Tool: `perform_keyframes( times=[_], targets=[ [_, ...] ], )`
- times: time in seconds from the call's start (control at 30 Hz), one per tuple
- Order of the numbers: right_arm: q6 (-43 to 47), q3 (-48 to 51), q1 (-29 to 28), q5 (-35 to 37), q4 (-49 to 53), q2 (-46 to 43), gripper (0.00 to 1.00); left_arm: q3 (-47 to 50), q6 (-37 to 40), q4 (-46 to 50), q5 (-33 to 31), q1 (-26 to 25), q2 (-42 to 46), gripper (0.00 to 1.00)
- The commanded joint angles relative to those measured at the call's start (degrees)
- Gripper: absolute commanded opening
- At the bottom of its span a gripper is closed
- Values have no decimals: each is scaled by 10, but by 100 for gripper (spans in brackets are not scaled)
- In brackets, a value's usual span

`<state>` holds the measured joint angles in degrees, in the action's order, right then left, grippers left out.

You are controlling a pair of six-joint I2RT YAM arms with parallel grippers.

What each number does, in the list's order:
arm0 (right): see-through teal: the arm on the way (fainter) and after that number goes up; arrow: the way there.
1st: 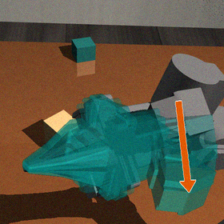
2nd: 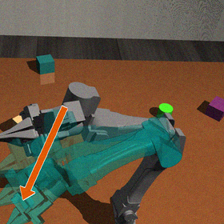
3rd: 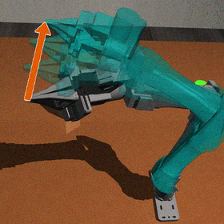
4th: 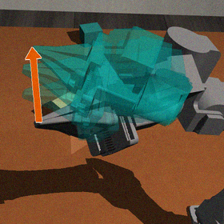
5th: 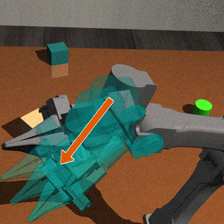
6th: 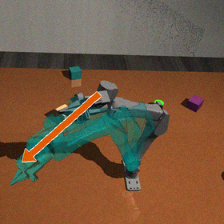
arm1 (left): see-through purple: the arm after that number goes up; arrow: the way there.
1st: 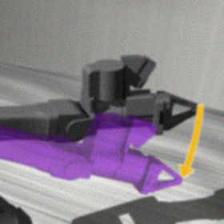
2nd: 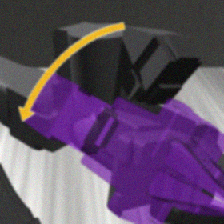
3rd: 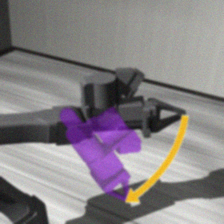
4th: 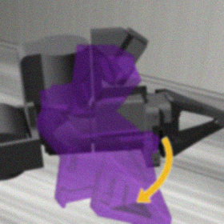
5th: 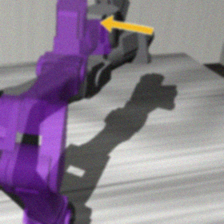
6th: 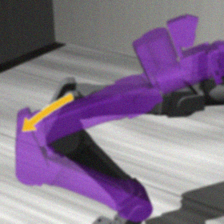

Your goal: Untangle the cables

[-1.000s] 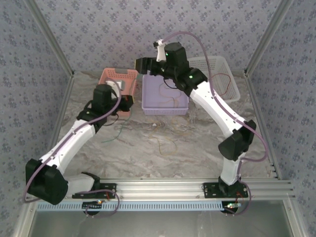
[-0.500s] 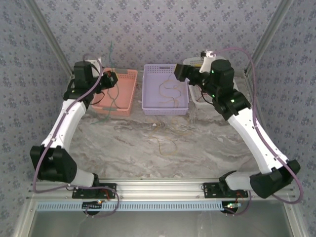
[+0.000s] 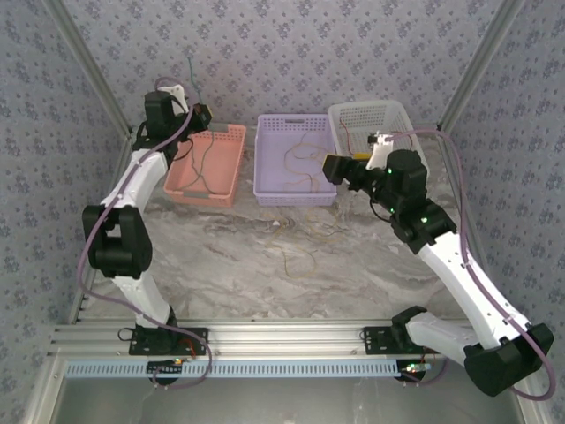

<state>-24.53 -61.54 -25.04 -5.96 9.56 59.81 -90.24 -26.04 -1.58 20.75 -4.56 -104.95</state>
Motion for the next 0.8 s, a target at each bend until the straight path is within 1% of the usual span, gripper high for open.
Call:
perform_keyframes(
  times=[0.0, 0.17, 0.3, 0.4, 0.43, 0.5, 0.57, 0.63, 0.77],
  targets=[
    [-9, 26, -1, -21, -31, -8, 91, -39, -36, -89, -1, 7, -52, 0],
    [-14, 62, -1, -32, -55, -6, 90, -67, -47, -142, 0, 8, -131, 0],
    [-16, 79, -2, -38, -69, 5, 89, -93, -56, -123, -1, 6, -178, 0],
    [-26, 69, -4, -56, -71, 36, 88, -88, -80, -99, -34, 4, -197, 0],
    [-24, 59, -9, -67, -69, 51, 88, -85, -100, -93, -43, 6, -203, 0],
    [-11, 34, -33, -73, -62, 80, 87, -72, -129, -115, -37, 6, -213, 0],
    [11, 13, -62, -60, -56, 103, 86, -64, -165, -110, -49, 7, -221, 0],
    [28, -1, -88, -43, -56, 120, 86, -57, -195, -122, -46, 8, -231, 0],
    [33, -21, -109, -30, -53, 139, 86, -53, -230, -126, -51, 8, -242, 0]
  ],
)
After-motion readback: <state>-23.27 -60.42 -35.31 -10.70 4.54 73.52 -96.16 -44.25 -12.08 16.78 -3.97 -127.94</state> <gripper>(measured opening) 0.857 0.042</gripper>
